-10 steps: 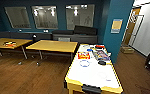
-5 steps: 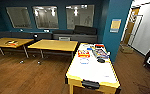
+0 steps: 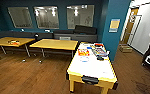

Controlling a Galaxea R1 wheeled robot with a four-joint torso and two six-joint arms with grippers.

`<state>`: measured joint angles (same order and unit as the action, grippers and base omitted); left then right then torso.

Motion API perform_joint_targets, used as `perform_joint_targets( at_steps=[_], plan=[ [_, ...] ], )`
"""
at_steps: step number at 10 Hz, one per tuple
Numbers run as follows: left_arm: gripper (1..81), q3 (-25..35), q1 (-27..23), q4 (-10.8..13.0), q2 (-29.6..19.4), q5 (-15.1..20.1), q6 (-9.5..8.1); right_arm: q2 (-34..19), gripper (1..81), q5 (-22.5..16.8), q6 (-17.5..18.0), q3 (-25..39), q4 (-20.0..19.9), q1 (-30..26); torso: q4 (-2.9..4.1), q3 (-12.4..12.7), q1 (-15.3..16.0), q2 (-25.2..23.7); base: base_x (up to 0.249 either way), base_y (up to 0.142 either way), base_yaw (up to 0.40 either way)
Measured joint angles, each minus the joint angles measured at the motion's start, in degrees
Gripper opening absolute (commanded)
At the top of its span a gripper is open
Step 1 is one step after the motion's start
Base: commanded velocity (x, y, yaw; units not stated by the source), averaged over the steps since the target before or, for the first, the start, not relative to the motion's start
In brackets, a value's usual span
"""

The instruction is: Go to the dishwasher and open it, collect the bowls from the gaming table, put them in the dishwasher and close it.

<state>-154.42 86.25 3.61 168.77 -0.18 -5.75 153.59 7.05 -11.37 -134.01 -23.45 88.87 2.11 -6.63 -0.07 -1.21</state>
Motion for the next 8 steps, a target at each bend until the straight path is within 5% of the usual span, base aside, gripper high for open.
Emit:
perform_joint_targets(
  at_steps=[3, 8],
  plan=[
    [1.0, -0.02, 0.02, 0.07, 0.12, -0.02, 0.02, 0.96, 1.0, -0.52, -0.02, -1.02, 0.37, 0.05, 0.00, 0.00, 0.00, -0.02, -0.135, 0.000, 0.000],
    [1.0, -0.02, -0.56, 0.09, 0.15, -0.52, 0.05, 2.08, 1.0, -0.61, -0.02, -1.29, 0.48, -0.43, 0.00, 0.04, 0.08, -0.11, 0.000, 0.000, 0.000]
  ],
)
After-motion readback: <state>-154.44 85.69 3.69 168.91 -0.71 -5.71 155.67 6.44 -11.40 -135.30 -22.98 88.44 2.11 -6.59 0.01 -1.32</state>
